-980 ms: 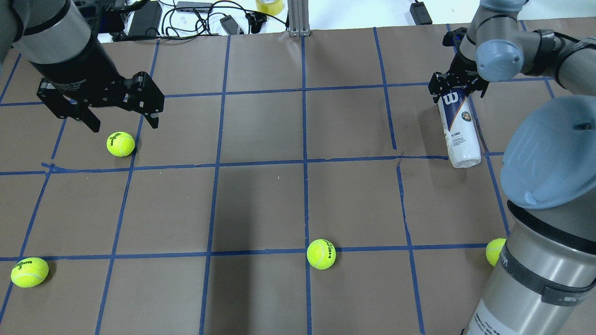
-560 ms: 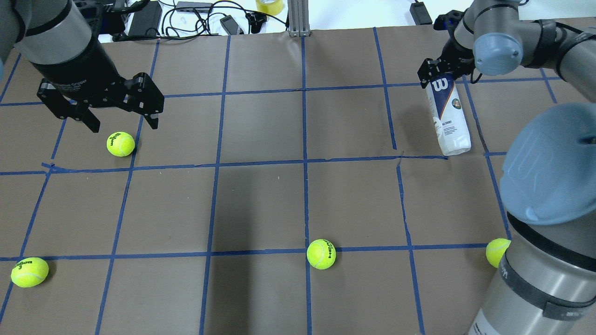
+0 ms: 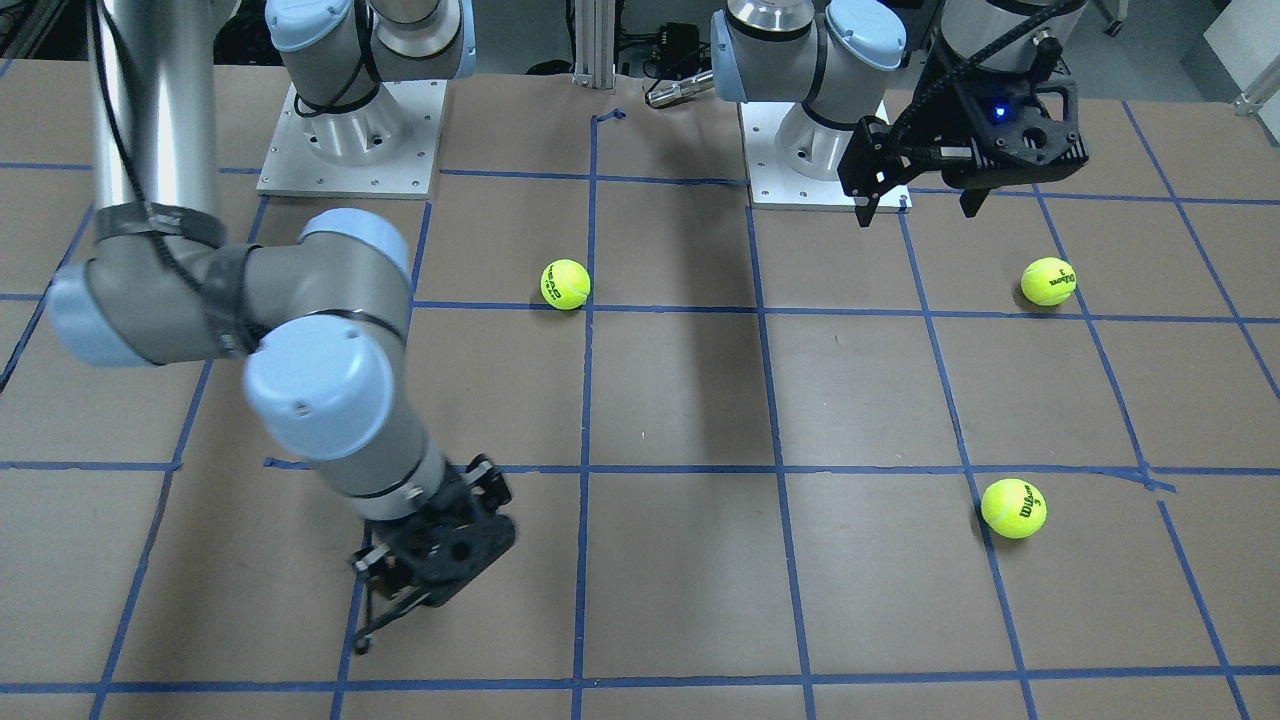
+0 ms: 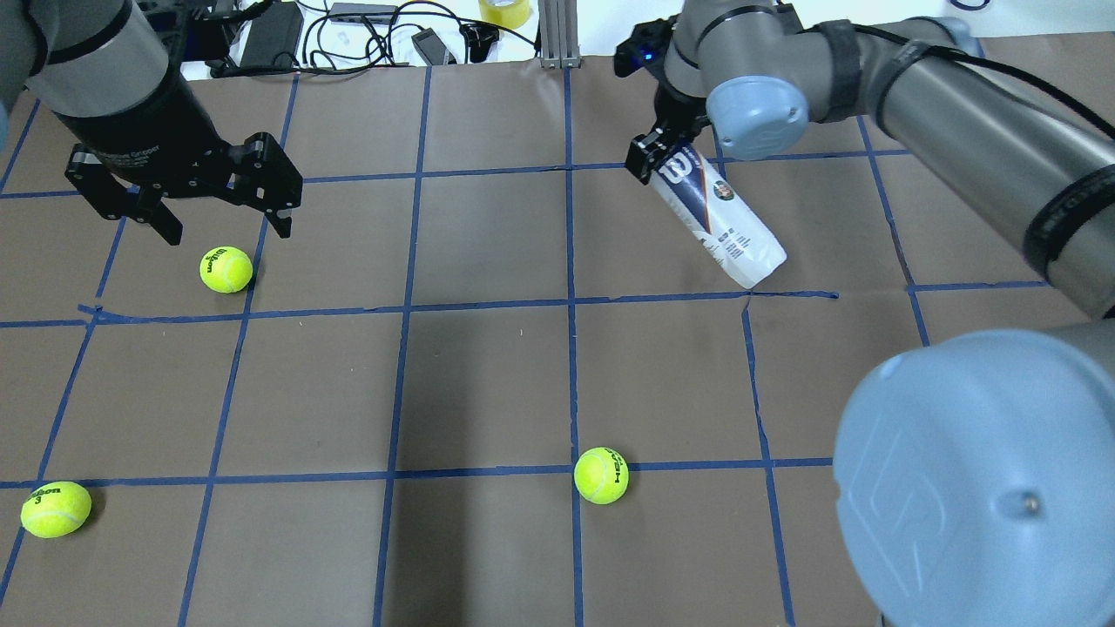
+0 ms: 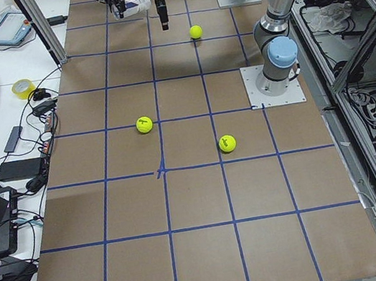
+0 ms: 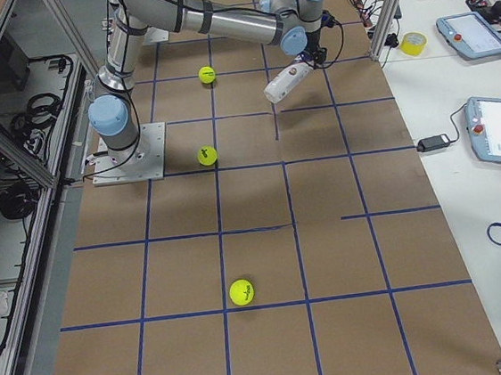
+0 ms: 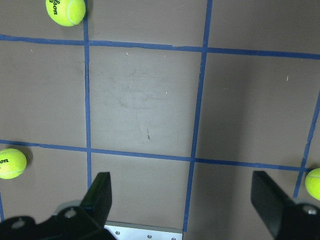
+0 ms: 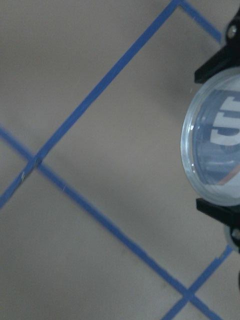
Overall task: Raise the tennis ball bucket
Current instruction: 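Carry the can toward the left arm and lay it on its side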
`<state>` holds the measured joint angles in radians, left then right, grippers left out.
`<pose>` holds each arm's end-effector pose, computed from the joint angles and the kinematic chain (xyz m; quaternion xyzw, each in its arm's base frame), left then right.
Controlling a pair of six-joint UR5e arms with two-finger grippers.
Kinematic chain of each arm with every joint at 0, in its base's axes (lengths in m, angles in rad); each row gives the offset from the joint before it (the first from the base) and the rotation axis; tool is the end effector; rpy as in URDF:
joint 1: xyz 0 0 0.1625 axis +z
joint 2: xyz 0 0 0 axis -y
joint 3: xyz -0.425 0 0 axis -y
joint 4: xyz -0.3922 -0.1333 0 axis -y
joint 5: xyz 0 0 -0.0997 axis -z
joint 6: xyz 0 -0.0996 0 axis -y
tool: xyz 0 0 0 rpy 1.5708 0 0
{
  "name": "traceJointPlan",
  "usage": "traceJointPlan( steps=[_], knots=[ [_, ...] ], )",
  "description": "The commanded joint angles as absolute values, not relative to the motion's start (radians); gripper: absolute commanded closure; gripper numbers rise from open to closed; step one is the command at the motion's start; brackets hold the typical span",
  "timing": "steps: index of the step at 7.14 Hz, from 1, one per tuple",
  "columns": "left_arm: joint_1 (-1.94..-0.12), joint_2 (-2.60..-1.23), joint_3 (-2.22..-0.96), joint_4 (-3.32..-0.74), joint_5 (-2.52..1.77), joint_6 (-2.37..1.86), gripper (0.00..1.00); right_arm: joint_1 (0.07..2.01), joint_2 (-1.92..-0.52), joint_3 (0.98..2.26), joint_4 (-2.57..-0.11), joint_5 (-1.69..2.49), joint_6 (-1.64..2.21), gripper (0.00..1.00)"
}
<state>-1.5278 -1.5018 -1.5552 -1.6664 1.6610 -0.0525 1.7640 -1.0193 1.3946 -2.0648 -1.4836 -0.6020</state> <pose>-0.1044 -0.4650 0.5193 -0.0474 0.9978 0.0053 0.0451 0.2734 -0.6581 0.2940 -0.3885 0.9185 -0.0669 0.0306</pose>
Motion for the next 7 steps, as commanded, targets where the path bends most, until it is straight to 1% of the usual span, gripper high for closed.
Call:
traceJointPlan(
  steps=[1, 3, 4, 5, 6, 7],
  knots=[
    [-1.44, -1.514, -1.529, -1.657, 1.66, -0.034, 0.0, 1.961, -1.02, 1.396, -2.113, -1.488, -0.749, 0.67],
    [-1.353, -1.519, -1.532, -1.648, 1.655, 0.004, 0.0, 1.989, -0.997, 1.396, -2.149, -1.457, -1.001, 0.67],
    [-1.326, -1.522, -1.54, -1.608, 1.652, 0.076, 0.0, 2.009, -0.959, 1.396, -2.154, -1.451, -1.085, 0.67],
    [-1.319, -1.523, -1.548, -1.602, 1.645, 0.086, 0.0, 2.055, -0.927, 1.396, -2.158, -1.451, -1.075, 0.59],
    [-1.318, -1.523, -1.548, -1.601, 1.625, 0.081, 0.0, 2.092, -0.916, 1.379, -2.163, -1.459, -1.065, 0.58],
    [-1.316, -1.523, -1.549, -1.603, 1.611, 0.077, 0.0, 2.097, -0.916, 1.376, -2.177, -1.453, -1.065, 0.13]
  ],
)
